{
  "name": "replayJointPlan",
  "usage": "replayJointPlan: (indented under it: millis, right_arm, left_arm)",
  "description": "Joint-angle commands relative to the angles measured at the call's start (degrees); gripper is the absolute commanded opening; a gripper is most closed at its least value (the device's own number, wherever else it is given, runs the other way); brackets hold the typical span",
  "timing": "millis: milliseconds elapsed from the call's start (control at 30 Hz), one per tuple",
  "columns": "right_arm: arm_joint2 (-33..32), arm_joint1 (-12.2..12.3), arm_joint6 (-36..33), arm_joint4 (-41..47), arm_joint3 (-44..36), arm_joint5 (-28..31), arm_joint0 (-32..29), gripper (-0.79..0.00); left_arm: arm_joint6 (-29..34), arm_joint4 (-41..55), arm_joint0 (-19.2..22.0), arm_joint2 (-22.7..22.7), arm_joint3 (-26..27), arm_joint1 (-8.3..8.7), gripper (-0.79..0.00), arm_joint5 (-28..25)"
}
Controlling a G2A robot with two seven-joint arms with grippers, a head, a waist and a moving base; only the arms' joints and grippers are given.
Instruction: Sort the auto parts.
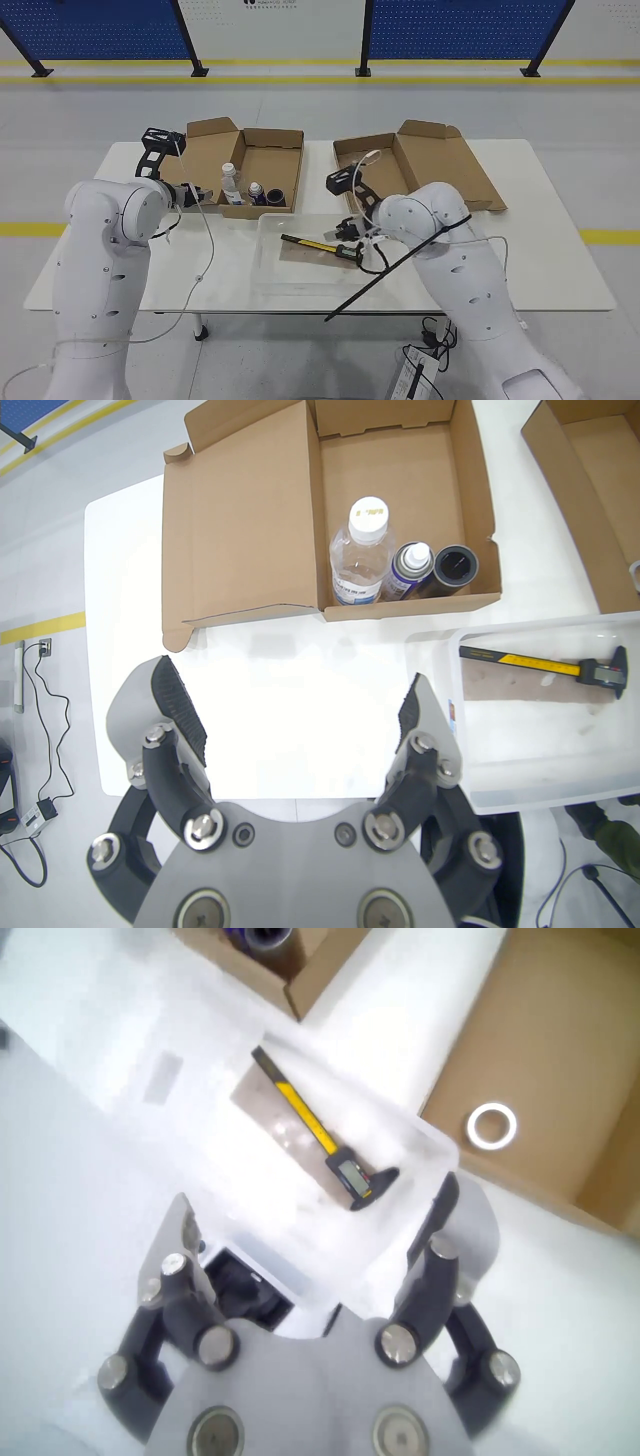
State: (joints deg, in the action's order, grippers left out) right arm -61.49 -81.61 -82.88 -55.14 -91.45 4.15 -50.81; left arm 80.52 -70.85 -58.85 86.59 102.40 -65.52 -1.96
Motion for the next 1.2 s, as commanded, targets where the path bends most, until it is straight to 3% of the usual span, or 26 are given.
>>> replayJointPlan:
  millis: [0,467,567,933,1167]
  right_arm:
    - [0.56,0.01,0.11,0.37,0.9,1.03,0.55,0.0]
    - [0.56,0.01,0.11,0.37,0.9,1.03,0.55,0.0]
    - [3.39,-0.23,2.79,-0.63,1.24,1.62,-0.38,0.0]
    - [16.49,-3.31,6.39,-4.13,14.69,0.35,6.08,0.0]
    - [19.21,-5.13,7.12,-2.51,21.91,-1.77,10.06,0.0]
  left_arm:
    - [0.0,0.0,0.0,0.0,0.0,0.0,0.0,0.0]
    - [0.0,0.0,0.0,0.0,0.0,0.0,0.0,0.0]
    - [0.0,0.0,0.0,0.0,0.0,0.0,0.0,0.0]
    - [0.0,0.0,0.0,0.0,0.0,0.0,0.0,0.0]
    - [0.0,0.0,0.0,0.0,0.0,0.0,0.0,0.0]
